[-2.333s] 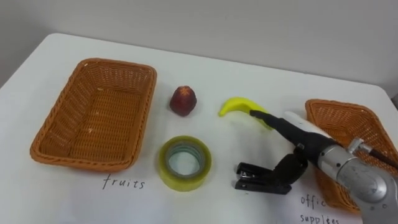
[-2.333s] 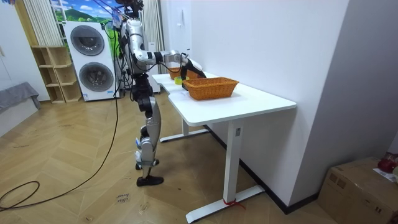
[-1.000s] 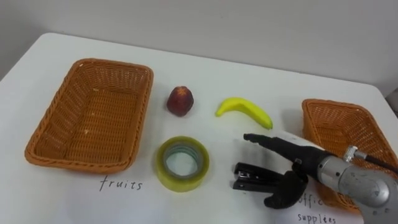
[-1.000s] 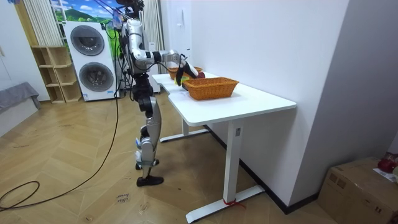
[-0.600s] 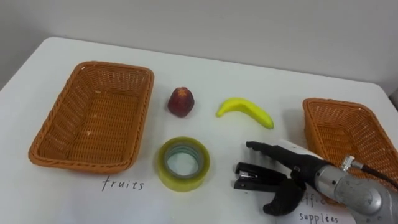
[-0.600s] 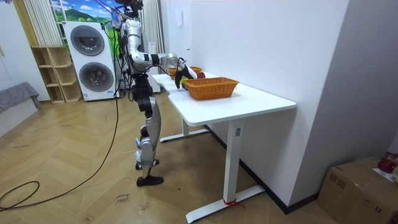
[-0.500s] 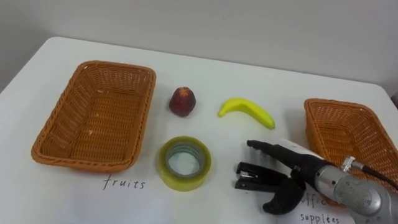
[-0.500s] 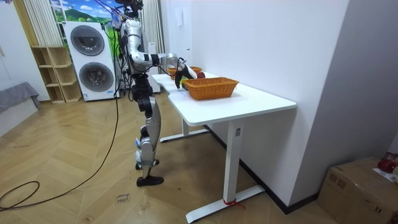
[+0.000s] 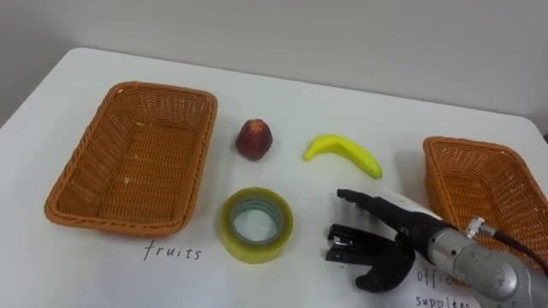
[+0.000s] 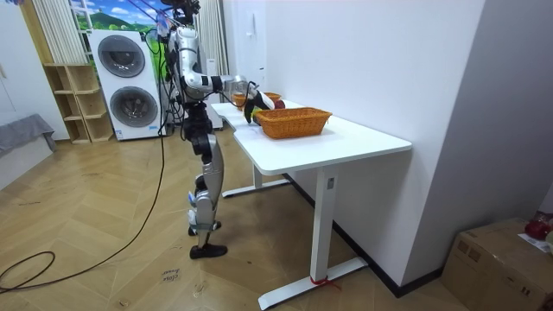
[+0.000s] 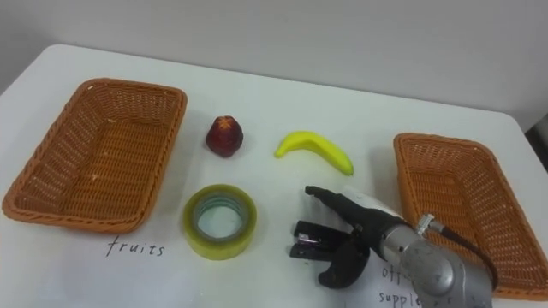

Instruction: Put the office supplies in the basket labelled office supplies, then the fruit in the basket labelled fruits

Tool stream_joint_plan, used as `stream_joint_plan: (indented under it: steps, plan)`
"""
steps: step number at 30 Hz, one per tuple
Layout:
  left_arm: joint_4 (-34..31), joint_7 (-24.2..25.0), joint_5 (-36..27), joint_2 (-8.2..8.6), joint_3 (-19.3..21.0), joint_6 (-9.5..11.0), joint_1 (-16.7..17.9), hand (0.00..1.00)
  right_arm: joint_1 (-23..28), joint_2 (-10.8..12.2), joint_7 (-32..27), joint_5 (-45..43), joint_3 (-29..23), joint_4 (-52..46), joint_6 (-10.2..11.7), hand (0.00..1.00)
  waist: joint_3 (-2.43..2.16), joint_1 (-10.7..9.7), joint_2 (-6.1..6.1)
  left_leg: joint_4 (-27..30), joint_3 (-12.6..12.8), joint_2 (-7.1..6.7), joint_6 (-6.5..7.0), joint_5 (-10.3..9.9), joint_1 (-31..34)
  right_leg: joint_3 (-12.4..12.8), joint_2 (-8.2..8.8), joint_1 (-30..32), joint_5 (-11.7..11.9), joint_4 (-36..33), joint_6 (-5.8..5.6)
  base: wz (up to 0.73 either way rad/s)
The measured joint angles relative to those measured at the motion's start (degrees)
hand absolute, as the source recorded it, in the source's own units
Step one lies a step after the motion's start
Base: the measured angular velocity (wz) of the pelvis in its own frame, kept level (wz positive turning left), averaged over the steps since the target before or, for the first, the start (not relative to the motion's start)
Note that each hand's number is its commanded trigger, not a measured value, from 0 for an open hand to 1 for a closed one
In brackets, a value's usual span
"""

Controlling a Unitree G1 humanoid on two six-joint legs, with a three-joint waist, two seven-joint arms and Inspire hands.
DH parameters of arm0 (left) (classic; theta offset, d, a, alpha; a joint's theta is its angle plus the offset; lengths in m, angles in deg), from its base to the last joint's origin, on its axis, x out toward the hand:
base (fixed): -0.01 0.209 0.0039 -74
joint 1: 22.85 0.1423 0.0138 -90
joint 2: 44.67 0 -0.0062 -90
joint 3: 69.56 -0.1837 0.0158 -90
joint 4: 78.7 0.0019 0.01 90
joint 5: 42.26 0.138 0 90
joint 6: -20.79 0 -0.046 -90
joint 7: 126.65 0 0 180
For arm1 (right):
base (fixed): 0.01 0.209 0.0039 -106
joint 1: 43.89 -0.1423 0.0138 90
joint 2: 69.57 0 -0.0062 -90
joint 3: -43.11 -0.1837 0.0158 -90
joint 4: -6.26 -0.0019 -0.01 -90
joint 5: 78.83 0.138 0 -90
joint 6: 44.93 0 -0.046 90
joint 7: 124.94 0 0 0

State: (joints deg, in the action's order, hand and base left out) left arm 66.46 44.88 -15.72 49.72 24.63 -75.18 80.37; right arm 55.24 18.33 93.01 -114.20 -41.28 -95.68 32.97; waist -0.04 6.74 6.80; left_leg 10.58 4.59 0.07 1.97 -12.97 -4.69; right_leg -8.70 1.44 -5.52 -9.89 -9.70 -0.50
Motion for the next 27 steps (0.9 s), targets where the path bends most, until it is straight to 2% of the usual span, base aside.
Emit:
stream_joint_plan:
  steps: [2,8,12,27]
  plan:
    - [0.0,0.0,-0.05,0.0,-0.06,0.01,-0.07,0.0,0.0,0.03,-0.03,-0.58,0.32,0.0,-0.01,1.0,-0.02,0.11,0.04,0.01,0.02,0.0,0.0,0.0,-0.07,-0.02,0.01,-0.03,0.0,-0.02,0.0,0.0]
    - [0.01,0.21,-0.04,-0.05,-0.96,0.01,-0.39,0.0,-0.64,0.08,-2.1,-2.79,1.27,-0.01,0.0,1.0,-0.05,-0.06,0.41,-0.28,-0.07,0.02,0.0,0.0,-0.09,-0.16,0.02,-0.15,0.0,-0.03,0.0,0.0]
    - [-0.02,0.22,-0.03,-0.14,-1.07,0.01,-0.97,0.0,-1.41,0.92,-3.31,-5.91,2.18,0.01,-0.09,1.0,-0.07,-0.02,0.79,-0.27,-0.59,-0.04,0.0,0.0,0.0,-0.9,0.05,-0.33,0.0,-0.02,0.0,0.06]
    - [-0.07,-0.05,-0.05,-0.16,-1.15,0.08,-2.72,0.0,-1.24,1.13,-4.92,-6.02,3.98,0.08,-0.05,1.0,-0.06,-0.04,0.62,-0.24,-0.45,0.0,0.0,0.0,-0.11,-0.44,-0.01,-0.29,0.0,0.05,0.0,0.01]
